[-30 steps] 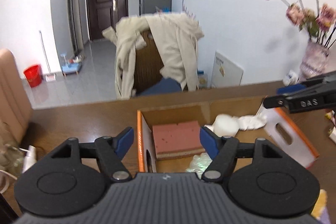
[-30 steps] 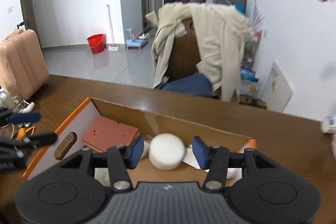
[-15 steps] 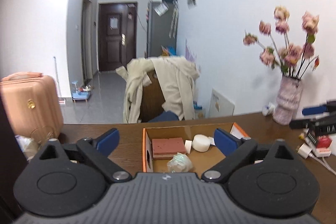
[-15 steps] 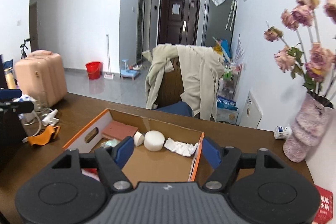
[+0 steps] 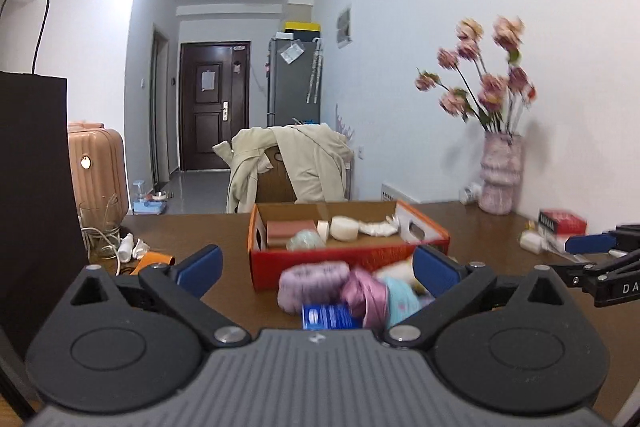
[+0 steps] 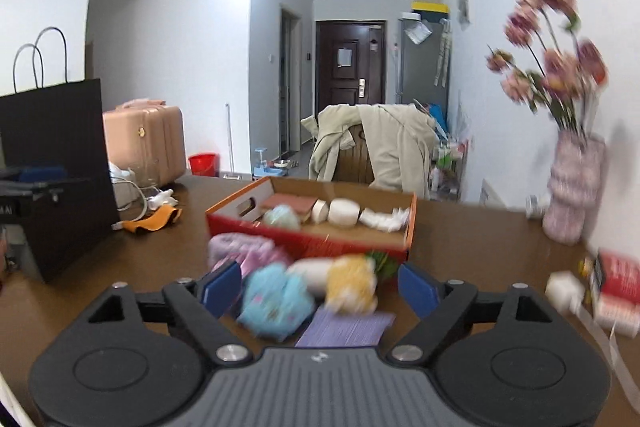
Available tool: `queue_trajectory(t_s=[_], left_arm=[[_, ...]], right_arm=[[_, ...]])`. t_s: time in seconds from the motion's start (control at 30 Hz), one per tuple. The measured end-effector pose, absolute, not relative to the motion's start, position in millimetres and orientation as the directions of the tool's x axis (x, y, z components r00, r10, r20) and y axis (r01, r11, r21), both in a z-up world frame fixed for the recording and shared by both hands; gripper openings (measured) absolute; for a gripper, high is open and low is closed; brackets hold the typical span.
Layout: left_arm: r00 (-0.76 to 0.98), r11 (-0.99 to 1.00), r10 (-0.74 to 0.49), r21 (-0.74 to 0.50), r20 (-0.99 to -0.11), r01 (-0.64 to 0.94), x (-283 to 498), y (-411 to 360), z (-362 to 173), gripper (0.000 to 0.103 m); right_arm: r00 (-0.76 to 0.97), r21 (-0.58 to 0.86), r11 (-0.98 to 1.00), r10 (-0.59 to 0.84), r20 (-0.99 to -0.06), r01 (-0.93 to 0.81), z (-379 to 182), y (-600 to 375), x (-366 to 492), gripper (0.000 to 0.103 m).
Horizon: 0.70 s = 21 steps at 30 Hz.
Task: Organize soft objects
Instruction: 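Move both tools back toward the pile of soft items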
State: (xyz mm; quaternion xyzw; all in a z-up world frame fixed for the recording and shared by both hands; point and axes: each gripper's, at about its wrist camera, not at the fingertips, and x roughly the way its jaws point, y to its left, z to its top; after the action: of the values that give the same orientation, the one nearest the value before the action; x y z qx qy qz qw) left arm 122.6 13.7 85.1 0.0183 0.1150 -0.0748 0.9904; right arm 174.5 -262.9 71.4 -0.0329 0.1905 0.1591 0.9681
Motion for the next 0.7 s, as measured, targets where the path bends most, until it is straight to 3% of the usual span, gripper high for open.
queue_trajectory(t_s=[0.1, 0.27, 0.43, 0.7], left_arm=[[0.965, 0.989, -0.104, 0.075, -0.241, 0.125, 110.5, 6.2, 69.7, 0.103], [0.948, 0.993, -0.117, -0.004, -0.296, 0.121, 117.1, 5.4, 52.7, 0.103], [0.935, 0.990, -0.133, -0.001, -0.327, 0.140, 137.4, -1.2, 43.9, 0.103], [0.890, 0.980, -0.192, -0.029, -0.413, 0.198, 180.8, -16.0, 29.9, 0.102]], right_arm=[[0.880, 0.003, 0.953, 0.281, -0.383, -0.302, 47.4, -261.6, 150.1, 0.086], [0.877, 0.096, 0.958, 0.285, -0.386, -0.269, 24.2, -271.3, 137.9, 0.086], [0.889, 0.061, 0.972, 0.230, -0.396, -0.225, 17.0, -272.8, 148.7, 0.086], [0.862, 0.076, 0.964, 0.262, -0.434, -0.255, 8.6, -265.7, 181.3, 0.080]])
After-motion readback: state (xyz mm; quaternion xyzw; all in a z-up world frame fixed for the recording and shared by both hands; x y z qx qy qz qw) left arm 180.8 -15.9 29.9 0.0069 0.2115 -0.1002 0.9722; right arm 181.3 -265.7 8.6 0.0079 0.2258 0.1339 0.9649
